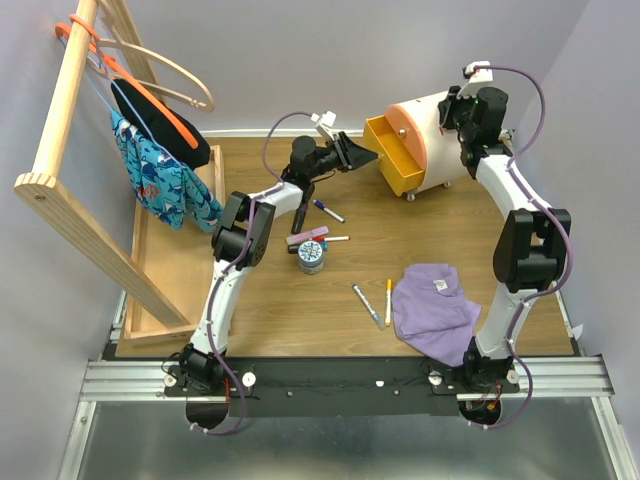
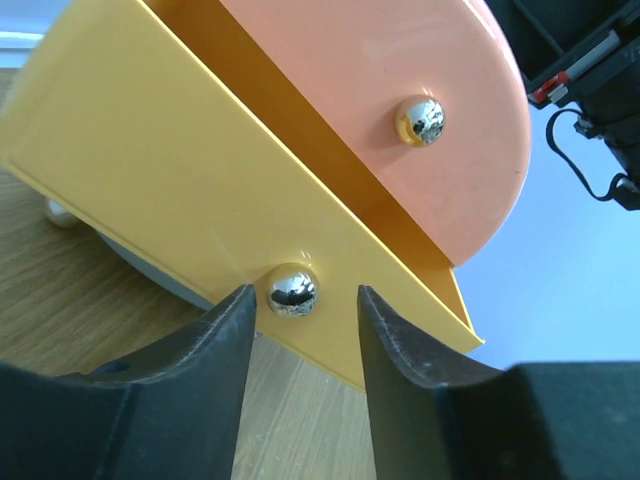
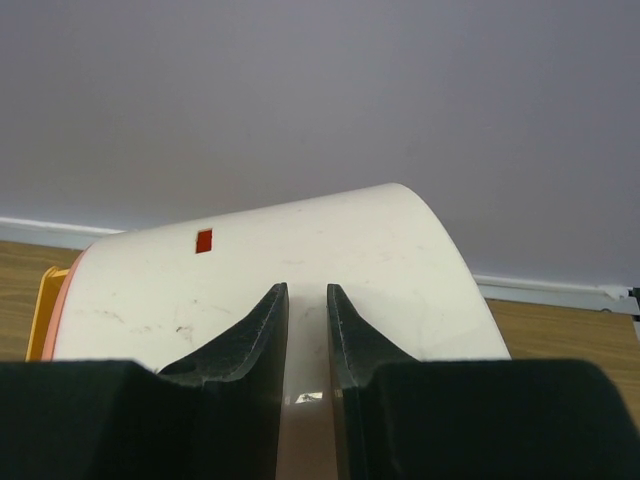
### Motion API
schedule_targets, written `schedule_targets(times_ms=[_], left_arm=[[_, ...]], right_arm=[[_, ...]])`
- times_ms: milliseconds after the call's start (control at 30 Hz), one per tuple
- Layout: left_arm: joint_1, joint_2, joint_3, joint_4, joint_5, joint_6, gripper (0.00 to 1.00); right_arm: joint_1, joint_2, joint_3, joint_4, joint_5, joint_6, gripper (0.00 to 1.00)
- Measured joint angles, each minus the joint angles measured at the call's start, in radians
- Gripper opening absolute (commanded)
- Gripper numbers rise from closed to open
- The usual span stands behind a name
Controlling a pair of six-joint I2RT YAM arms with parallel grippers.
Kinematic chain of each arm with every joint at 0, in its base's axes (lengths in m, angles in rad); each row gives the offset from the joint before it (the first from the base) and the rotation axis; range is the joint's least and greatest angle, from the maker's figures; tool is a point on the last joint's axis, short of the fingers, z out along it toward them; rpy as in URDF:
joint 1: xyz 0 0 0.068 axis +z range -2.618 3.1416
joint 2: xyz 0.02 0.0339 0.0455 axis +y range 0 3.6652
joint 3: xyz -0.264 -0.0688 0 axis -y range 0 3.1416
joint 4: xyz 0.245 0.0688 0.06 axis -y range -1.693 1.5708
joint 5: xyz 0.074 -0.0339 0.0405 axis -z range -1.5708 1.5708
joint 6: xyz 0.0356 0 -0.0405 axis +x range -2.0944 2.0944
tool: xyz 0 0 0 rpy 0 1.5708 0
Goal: Sort the stationery into containers
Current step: Open the drawer in the storage box.
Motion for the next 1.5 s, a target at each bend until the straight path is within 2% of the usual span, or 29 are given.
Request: schedule_targets(times_ms=[433,667,933,1500], left_arm=[[0.063,-0.047,-0.1,-0.004,0.028,0.032,0.61],[0.047,-0.047,-0.087,-0.034,0.032,0.032,0.64],[0.014,-0.047,-0.067,-0.037,0.032,0.022,0.58],[-0.002,-0.028,0.002,-0.041,0.031,0.007,0.56]], right_arm=[[0.0,-0.014,-0.022,0.013,0.0,-0.007,0.31],[0.0,-0.026,-0.035,0.012,0.0,-0.008,0.31],[0.0,-0.026,-0.035,0.012,-0.001,-0.008,0.31],[0.0,-0.024,-0.035,0.013,-0.001,-0.008,0.31]])
